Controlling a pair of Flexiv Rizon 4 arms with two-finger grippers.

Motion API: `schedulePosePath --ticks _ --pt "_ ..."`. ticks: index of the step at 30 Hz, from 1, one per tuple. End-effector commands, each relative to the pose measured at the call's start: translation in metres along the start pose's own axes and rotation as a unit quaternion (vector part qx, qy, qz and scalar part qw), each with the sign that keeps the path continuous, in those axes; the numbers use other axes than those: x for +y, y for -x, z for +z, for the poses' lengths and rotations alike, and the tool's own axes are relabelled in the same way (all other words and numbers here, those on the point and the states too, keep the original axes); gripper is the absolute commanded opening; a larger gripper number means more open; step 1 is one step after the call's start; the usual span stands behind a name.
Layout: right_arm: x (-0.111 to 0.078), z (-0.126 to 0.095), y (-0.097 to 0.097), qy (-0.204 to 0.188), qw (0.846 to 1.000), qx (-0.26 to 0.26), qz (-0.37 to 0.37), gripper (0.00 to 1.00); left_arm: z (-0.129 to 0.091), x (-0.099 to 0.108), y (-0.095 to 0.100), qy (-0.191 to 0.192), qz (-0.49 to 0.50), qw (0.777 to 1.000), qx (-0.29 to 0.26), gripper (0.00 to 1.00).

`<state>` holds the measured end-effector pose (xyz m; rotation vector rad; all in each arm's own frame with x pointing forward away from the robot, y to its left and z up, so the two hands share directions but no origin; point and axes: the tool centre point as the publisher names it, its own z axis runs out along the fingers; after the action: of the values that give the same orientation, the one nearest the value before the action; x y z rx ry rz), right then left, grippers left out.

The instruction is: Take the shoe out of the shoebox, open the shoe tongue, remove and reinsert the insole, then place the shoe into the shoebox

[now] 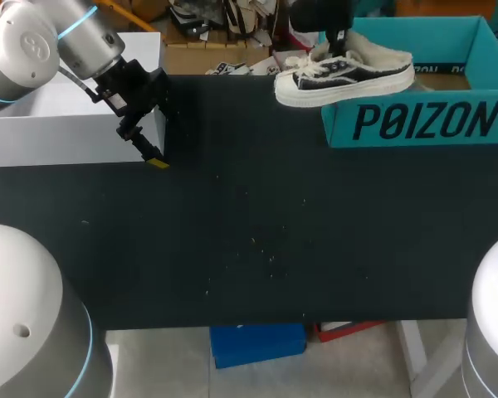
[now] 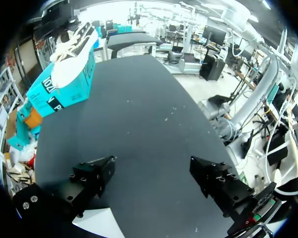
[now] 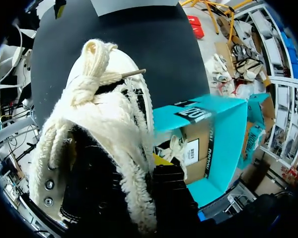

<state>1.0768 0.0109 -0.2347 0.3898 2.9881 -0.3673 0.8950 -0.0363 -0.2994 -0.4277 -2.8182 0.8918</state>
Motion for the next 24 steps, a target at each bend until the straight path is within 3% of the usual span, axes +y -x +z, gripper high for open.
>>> schedulePosePath --ticks 1,7,12,18,24 --pt "-0.019 0.003 0.030 0.000 1.000 0.000 0.000 0.00 0.000 -0.001 0.000 0.002 0.000 1.000 0.000 1.00" --pt "-0.046 0.007 0.069 0.015 0.999 -0.028 -0.003 0.00 0.000 -0.001 0.000 0.002 0.000 1.000 0.000 1.00" --pt "-0.066 0.010 0.099 0.051 0.997 -0.052 -0.024 0.00 0.000 -0.001 0.000 0.002 0.000 1.000 0.000 1.00" --pt "-0.082 0.018 0.135 0.078 0.994 -0.060 -0.048 0.00 0.000 -0.001 0.000 0.002 0.000 1.000 0.000 1.00" --pt "-0.094 0.034 0.170 0.077 0.994 -0.052 -0.054 0.00 0.000 -0.001 0.000 0.002 0.000 1.000 0.000 1.00"
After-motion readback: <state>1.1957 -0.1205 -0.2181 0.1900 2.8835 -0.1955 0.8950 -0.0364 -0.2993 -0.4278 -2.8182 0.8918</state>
